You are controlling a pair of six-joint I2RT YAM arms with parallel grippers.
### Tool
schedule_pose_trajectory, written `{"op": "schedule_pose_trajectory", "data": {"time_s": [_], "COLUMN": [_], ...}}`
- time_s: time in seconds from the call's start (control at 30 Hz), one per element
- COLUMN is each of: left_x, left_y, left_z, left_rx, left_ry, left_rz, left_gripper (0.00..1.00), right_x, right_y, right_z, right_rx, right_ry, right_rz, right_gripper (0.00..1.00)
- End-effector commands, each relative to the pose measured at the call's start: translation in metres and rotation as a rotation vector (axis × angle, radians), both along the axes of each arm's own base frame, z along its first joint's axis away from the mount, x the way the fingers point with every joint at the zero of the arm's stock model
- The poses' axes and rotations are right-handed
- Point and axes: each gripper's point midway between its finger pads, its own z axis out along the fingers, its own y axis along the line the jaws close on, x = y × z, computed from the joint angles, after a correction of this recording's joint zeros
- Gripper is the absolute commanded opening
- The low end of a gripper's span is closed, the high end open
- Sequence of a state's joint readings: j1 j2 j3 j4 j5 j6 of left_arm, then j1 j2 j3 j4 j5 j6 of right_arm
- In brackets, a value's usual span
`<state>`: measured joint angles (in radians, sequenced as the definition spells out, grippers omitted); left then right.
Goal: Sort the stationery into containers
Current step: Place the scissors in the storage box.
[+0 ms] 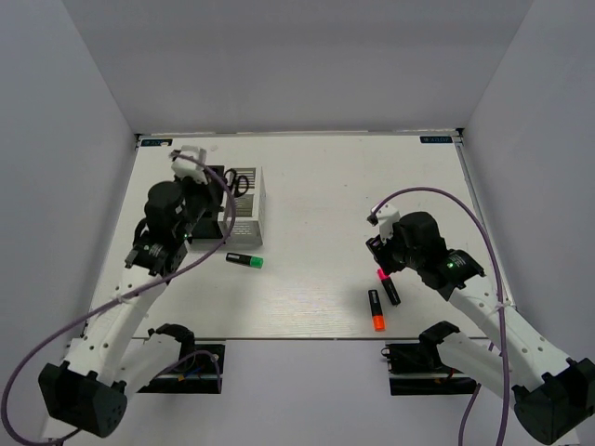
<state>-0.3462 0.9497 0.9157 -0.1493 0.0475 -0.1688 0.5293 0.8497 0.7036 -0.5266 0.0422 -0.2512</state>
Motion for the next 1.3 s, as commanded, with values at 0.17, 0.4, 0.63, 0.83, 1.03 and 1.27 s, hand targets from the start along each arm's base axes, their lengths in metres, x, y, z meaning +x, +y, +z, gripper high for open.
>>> {"op": "schedule_pose_trajectory", "data": {"time_s": [0.17, 0.4, 0.63, 0.83, 1.03, 1.27], "left_x": [0.038, 0.047, 0.055, 0.06, 0.059, 0.056], "left_y": [0.111, 0.147, 0.17, 0.166, 0.158, 0.146], "left_z": [0.024, 0.017, -0.02, -0.045, -0.056, -0.083], "left_rx": [0.033, -0.074, -0.199, -0.3, -0.321, -0.302], "left_ry": [-0.316, -0.289, -0.231, -0.182, -0.159, -0.09], "left_rz": [0.478, 0.561, 0.605, 0.571, 0.532, 0.487], "left_gripper": [0.0, 0.0, 0.0, 0.0, 0.0, 0.66], "right_x": [0.0, 0.0, 0.001, 0.001, 0.002, 0.002], "right_y": [0.005, 0.004, 0.003, 0.002, 0.002, 0.002], "right_z": [-0.004, -0.008, -0.01, -0.012, -0.012, -0.012], "right_rx": [0.015, 0.005, 0.0, -0.003, -0.003, 0.0], "right_ry": [0.004, 0.012, 0.02, 0.02, 0.021, 0.018], "right_rz": [0.026, 0.026, 0.025, 0.021, 0.02, 0.022], "right_gripper": [0.6, 0.6, 0.6, 0.6, 0.6, 0.61]}}
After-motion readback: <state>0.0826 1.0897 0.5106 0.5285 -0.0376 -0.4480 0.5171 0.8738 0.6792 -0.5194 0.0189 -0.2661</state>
